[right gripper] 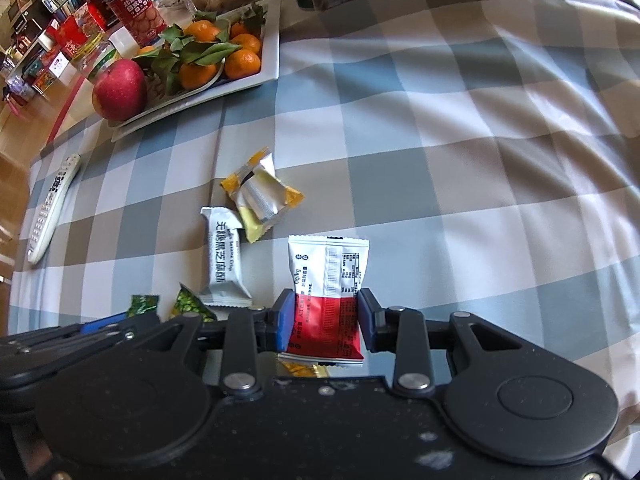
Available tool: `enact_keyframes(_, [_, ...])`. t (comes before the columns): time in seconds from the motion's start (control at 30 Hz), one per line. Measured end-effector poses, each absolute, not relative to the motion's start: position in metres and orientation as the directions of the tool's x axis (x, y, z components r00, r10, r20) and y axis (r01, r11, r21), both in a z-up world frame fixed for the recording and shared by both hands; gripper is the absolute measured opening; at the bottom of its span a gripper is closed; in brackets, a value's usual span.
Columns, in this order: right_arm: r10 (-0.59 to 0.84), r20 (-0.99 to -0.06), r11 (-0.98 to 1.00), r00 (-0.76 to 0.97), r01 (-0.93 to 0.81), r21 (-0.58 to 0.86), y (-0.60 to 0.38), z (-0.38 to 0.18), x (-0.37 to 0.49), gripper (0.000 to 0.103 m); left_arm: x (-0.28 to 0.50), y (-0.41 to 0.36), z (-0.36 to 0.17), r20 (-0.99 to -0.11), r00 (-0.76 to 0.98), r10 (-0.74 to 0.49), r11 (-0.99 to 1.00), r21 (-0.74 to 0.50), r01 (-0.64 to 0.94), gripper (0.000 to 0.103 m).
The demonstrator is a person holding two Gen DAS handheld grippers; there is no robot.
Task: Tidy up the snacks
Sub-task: 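Carry the green candy and red-white packet over the gold tray with both tools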
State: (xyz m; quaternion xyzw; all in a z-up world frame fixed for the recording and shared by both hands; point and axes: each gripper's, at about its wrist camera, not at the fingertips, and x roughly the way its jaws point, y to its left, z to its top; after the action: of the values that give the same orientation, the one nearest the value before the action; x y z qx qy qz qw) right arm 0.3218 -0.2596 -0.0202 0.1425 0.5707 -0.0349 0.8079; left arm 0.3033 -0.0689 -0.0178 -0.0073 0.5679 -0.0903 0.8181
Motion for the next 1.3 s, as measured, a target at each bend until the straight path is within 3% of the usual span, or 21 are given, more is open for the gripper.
enact_keyframes(0.47, [0.097,-0.812,0.963,0.576,0.152,0.223,-0.251,0.034,0.24,0.034,0.18,-0.033,0.036,-0.851,0.491,-0.189,0.981,-0.14,0.136,0.024])
enact_keyframes(0.83, [0.15,-0.725,0.961,0.672,0.073,0.266,-0.218,0.048,0.108,0.035,0.085,-0.004,0.012,-0.862,0.459,-0.216,0.976,-0.207,0.072,0.024])
enact_keyframes(1.3, [0.117,-0.721,0.923,0.683,0.193,0.333,-0.21,0.028,-0.011,0.035,0.03,-0.022,-0.004,-0.768,0.575,-0.281,0.959,-0.211,0.187,0.024])
